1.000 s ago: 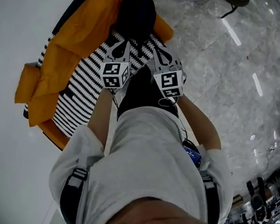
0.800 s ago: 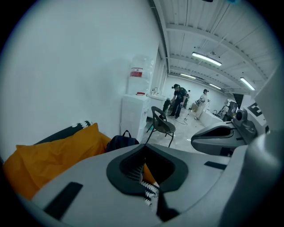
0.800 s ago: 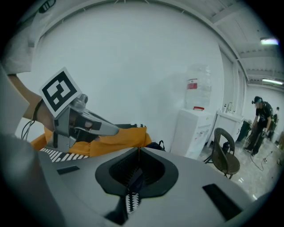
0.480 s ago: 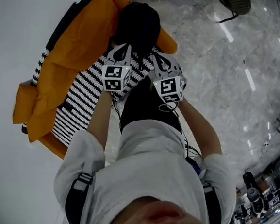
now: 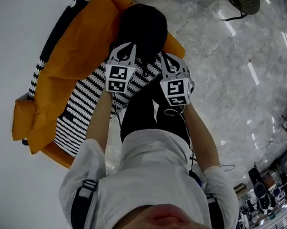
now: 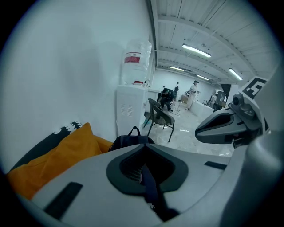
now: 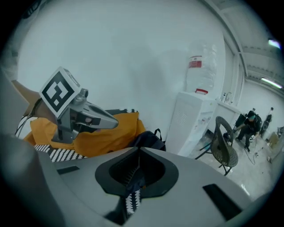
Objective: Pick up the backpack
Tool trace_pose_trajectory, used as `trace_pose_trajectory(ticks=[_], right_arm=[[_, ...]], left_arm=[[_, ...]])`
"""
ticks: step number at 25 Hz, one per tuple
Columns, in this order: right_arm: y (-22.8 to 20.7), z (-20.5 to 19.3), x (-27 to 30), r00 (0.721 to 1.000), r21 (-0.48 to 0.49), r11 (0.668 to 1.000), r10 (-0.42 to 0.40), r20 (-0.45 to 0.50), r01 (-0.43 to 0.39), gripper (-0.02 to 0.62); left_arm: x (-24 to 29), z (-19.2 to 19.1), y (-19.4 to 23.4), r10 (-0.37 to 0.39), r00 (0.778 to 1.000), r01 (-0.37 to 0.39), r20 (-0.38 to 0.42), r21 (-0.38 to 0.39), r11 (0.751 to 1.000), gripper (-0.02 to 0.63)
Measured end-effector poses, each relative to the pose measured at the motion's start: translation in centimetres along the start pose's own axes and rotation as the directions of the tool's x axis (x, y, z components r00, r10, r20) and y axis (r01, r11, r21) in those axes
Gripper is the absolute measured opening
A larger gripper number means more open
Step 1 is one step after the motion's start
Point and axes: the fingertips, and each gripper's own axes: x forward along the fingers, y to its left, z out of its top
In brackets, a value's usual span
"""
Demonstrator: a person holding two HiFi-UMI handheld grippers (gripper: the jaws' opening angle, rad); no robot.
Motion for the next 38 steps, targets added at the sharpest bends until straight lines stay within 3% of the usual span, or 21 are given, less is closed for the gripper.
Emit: trace_pose_trajectory(ticks=[3,10,21,31,38], right_arm=[[-0.9,-0.3,1.6,1.0,0.034,0.999,-0.02,-0.015,0.02,0.04],[-2.8,-1.3,4.6,0.999,0.077,0.996,-0.032,-0.034,0.034,0.04],[-5.1,-2.1,9.0,0.996,0.13,0.992,0.003,-0.093,0.009,0.04],[-7.1,-1.6,13.3,0.988,0.173,0.985,0.02,-0.15,0.006,0.041],[-7.8,-1.4,15.4,0.986,0.21,0.978,0.03,-0.166,0.006,0.041]], left_arm=[[1.5,-0.8,0.3,-0.024,0.999,0.024,-0.026,0.018,1.0,0.012],[4.8,-2.9,1.9,0.013,0.997,-0.014,-0.078,-0.005,1.0,0.012],[9.4,-2.9,4.8,0.046,0.989,-0.052,-0.138,-0.041,0.998,0.012],[14.3,-1.9,7.8,0.006,0.981,-0.016,-0.192,-0.048,0.999,0.013],[16.1,-2.1,8.5,-0.014,0.97,0.023,-0.243,0.033,0.999,0.014]])
